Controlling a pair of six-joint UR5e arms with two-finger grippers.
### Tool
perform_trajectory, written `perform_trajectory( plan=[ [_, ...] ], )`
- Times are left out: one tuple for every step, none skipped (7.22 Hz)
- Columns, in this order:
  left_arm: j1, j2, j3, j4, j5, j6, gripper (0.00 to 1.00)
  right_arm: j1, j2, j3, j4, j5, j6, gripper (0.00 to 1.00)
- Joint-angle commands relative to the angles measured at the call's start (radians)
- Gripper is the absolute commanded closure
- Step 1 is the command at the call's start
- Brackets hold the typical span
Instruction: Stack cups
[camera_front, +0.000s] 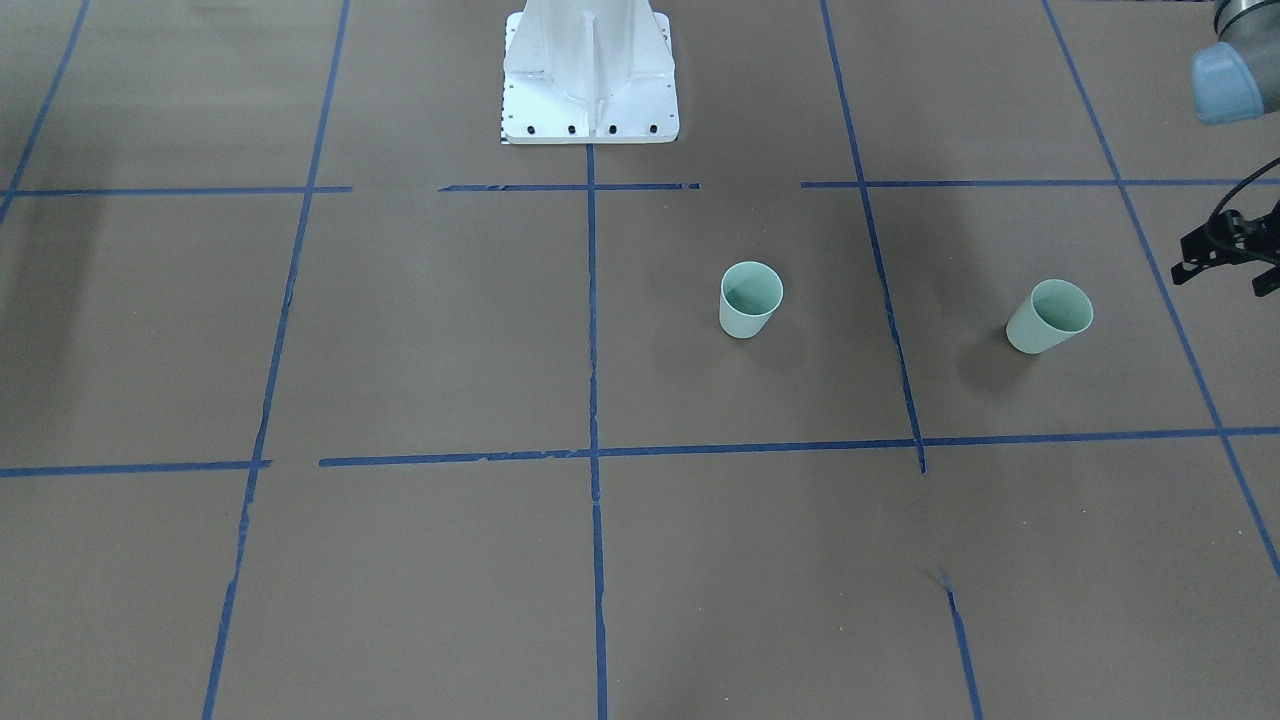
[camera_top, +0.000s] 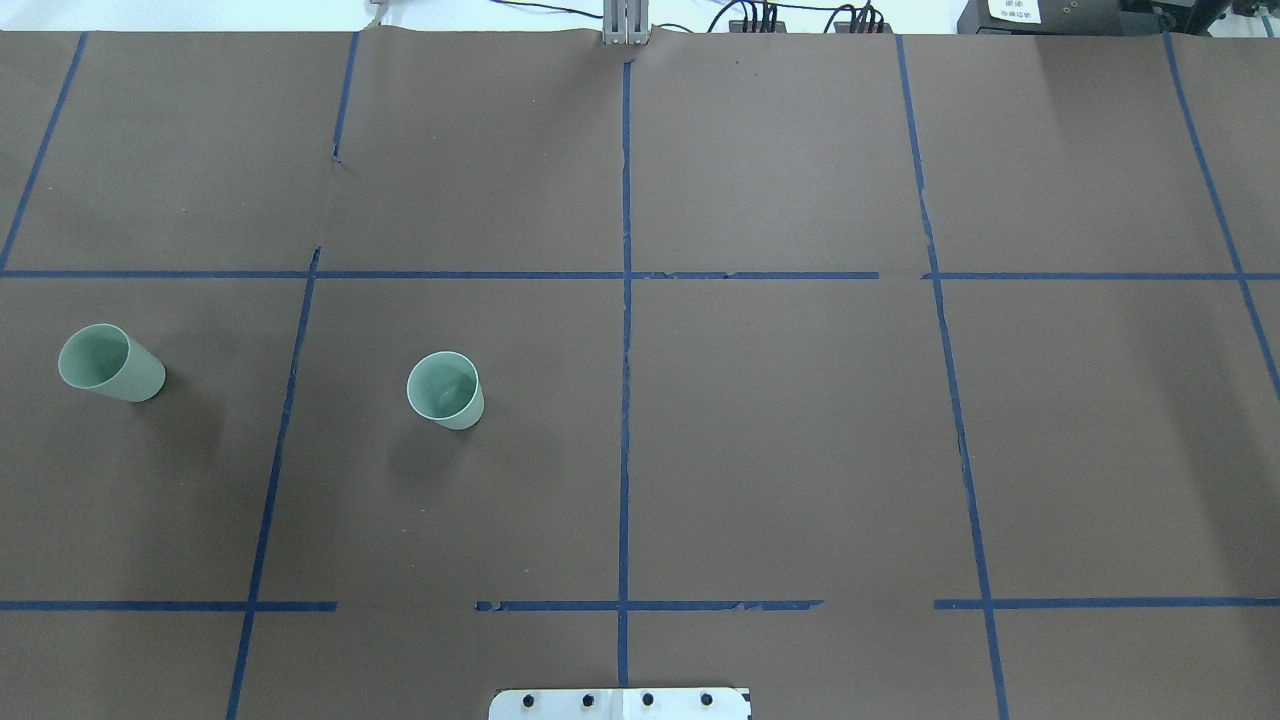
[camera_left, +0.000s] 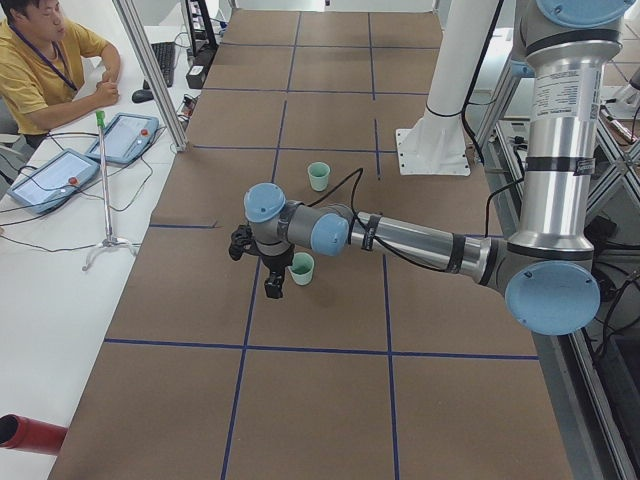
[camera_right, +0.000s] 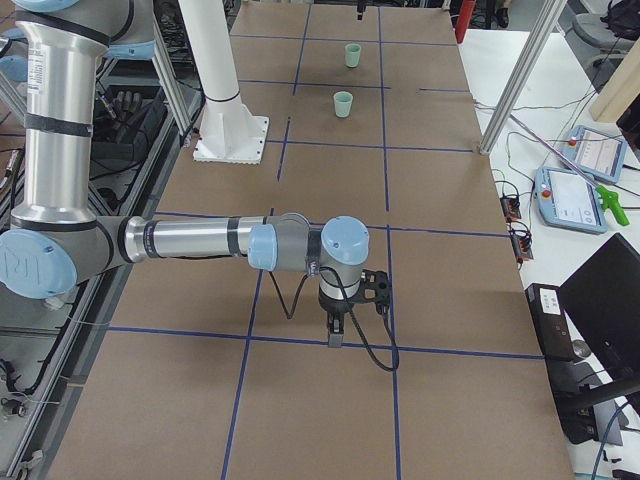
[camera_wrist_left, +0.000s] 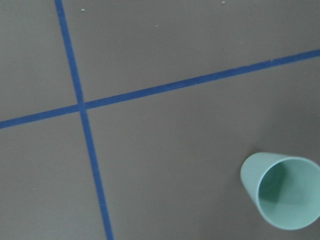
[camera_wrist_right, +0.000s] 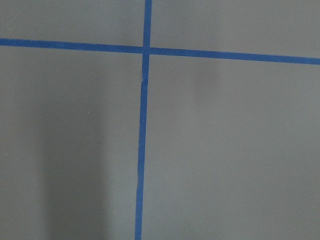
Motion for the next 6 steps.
perform_trajectory(
  plan=[
    [0.105, 0.043, 0.021, -0.277, 0.008, -0.292, 0.0, 0.001, 0.0, 0.0, 0.0, 0.0, 0.0, 0.0],
    [0.128, 0.061, 0.03, -0.352, 0.04, -0.355, 0.0, 0.0, 0.0, 0.0, 0.0, 0.0, 0.0, 0.0],
    [0.157, 0.063, 0.059, -0.389, 0.067, -0.408, 0.01, 0.0, 0.0, 0.0, 0.0, 0.0, 0.0, 0.0],
    [0.183, 0.063, 0.076, -0.422, 0.086, -0.455, 0.02, 0.0, 0.0, 0.0, 0.0, 0.0, 0.0, 0.0],
    [0.2, 0.063, 0.081, -0.427, 0.088, -0.466, 0.09, 0.0, 0.0, 0.0, 0.0, 0.0, 0.0, 0.0],
    [0.22, 0.063, 0.09, -0.425, 0.088, -0.495, 0.33, 0.0, 0.0, 0.0, 0.0, 0.0, 0.0, 0.0]
  ],
)
